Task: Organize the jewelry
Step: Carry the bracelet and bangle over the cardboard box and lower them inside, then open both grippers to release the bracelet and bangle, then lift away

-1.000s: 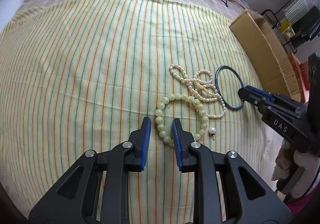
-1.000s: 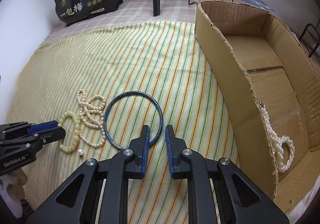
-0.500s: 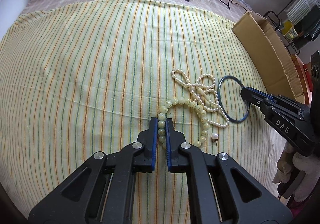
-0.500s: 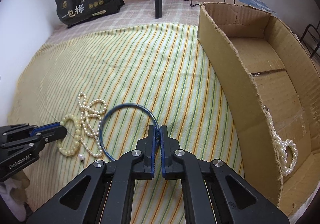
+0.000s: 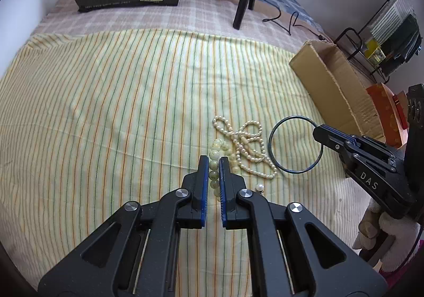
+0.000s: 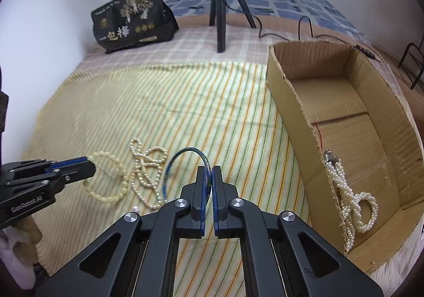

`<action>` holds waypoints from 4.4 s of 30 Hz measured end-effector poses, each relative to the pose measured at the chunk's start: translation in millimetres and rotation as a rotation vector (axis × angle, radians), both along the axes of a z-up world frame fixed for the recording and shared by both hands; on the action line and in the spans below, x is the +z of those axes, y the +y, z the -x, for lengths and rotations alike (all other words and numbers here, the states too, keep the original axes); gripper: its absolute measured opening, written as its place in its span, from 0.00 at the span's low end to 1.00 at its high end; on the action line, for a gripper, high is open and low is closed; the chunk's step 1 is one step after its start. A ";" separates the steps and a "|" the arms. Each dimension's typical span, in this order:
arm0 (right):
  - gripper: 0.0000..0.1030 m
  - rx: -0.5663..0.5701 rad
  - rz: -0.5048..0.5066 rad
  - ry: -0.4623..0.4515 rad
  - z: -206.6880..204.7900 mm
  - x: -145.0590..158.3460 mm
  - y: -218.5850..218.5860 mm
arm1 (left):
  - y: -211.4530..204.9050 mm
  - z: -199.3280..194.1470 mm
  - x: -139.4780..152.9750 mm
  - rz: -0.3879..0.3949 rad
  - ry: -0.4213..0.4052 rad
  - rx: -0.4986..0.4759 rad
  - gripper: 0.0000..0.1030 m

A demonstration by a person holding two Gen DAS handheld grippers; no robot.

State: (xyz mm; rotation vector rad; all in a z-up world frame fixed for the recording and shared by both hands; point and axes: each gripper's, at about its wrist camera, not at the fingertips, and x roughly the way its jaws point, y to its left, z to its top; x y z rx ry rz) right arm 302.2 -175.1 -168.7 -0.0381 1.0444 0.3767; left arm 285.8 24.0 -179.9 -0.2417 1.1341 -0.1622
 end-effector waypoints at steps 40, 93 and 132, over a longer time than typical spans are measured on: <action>0.02 -0.201 -0.055 -0.210 19.5 90.5 -114.7 | -90.8 -15.8 85.5 0.081 -0.232 -0.123 0.05; 0.02 -0.340 0.016 -0.094 14.9 46.9 -193.0 | -253.0 -138.5 37.1 0.053 -0.142 -0.258 0.05; 0.76 -0.205 0.062 -0.267 68.7 110.7 -128.9 | -107.7 -28.6 145.2 -0.050 -0.331 -0.200 0.44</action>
